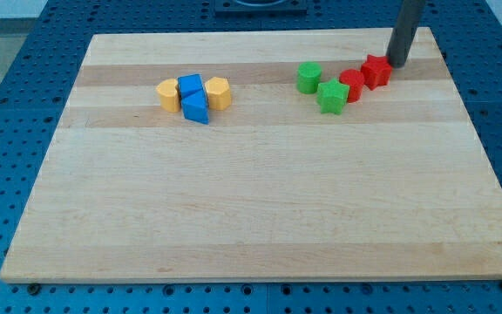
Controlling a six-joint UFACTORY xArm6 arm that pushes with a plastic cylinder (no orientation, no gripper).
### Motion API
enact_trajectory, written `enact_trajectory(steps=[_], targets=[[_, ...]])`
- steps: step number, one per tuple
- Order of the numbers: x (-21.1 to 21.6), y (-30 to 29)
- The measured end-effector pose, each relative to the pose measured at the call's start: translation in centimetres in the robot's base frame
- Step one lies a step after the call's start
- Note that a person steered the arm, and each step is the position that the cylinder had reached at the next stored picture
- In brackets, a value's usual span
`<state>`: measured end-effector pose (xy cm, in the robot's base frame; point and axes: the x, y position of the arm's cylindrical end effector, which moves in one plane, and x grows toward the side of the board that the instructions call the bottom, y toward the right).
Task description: Push red star and red circle towards left
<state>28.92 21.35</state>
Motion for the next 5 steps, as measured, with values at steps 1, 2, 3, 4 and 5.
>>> enact_trajectory(steps=[1,2,3,4,5], targets=[[1.4,-0.5],[2.8,-2.1],[4.0,-4.3],[4.7,-7.6],[5.2,-10.8]])
